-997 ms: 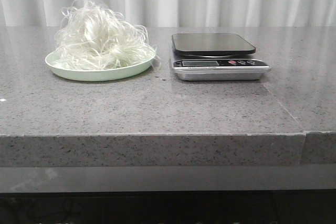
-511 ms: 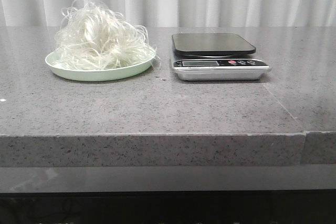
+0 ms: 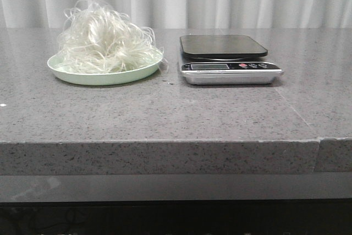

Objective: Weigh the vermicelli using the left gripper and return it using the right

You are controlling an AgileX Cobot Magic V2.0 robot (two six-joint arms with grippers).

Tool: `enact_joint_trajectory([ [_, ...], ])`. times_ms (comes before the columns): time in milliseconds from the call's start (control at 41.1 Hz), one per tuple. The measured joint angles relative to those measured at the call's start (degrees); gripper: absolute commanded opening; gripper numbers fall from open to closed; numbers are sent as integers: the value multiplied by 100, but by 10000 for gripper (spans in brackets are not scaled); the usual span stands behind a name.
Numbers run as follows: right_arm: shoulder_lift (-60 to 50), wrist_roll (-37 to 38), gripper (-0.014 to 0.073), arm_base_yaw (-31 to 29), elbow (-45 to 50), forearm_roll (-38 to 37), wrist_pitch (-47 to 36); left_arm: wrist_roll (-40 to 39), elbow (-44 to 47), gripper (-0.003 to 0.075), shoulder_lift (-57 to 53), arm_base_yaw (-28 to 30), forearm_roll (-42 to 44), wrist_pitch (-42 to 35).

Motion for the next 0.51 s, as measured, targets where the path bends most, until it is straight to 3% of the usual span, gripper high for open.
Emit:
enact_joint_trajectory([
  [268,-65,0,159,-9,14,0,0,0,0,183,0,0,0,0],
  [341,-65,0,162,-9,14,0,0,0,0,141,0,0,0,0],
  [511,-65,0,162,-9,14,0,0,0,0,145,0,0,0,0],
])
